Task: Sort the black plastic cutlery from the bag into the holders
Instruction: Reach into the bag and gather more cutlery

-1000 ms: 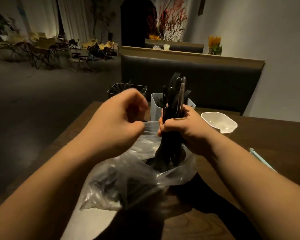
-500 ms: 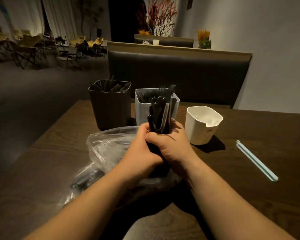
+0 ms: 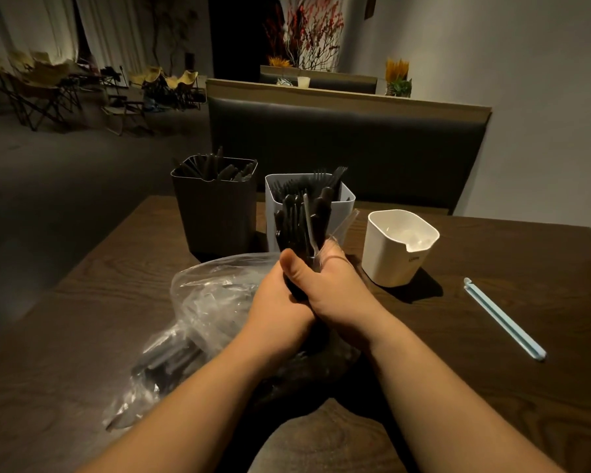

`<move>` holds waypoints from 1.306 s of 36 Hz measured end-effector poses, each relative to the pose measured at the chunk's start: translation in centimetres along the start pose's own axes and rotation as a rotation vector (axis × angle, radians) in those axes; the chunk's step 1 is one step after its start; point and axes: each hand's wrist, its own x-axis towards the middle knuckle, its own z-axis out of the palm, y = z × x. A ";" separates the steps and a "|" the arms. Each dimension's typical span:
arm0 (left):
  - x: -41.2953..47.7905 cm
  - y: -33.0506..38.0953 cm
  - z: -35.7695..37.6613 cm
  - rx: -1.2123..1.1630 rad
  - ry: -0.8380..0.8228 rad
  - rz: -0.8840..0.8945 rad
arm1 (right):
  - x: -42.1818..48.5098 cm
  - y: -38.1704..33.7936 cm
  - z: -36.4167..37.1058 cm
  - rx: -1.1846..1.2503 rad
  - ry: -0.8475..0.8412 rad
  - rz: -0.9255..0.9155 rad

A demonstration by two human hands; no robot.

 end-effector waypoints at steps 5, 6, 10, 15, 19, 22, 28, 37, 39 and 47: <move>0.2 0.1 -0.3 -0.073 0.115 -0.042 | -0.5 -0.7 0.6 -0.187 0.012 -0.064; 0.2 0.2 -0.4 -0.094 0.122 -0.051 | -0.5 -0.5 0.7 -0.190 0.012 -0.057; 0.5 0.0 -0.8 -0.143 0.161 -0.049 | -1.2 -0.3 1.9 -0.128 0.112 -0.073; 0.3 -0.1 -1.2 -0.131 0.110 -0.050 | -0.5 1.0 2.3 -0.097 0.182 -0.085; 0.1 0.2 -1.6 -0.247 0.028 -0.098 | -0.6 1.0 1.9 0.032 0.163 -0.005; 0.1 0.1 -1.6 -0.275 0.023 -0.099 | -0.7 1.6 1.7 0.057 0.197 -0.042; 0.0 0.1 -1.5 -0.372 0.063 -0.136 | -1.0 2.1 1.4 0.040 0.147 -0.096; 0.0 0.0 -2.4 -0.477 0.148 -0.192 | -0.8 1.8 -0.3 0.070 -0.097 0.127; -0.1 -0.1 -2.4 -0.487 0.117 -0.200 | -0.6 2.0 -0.4 0.335 -0.150 0.225; -0.3 0.3 -2.3 -0.585 0.081 -0.261 | -0.7 2.4 -0.4 0.442 -0.140 0.246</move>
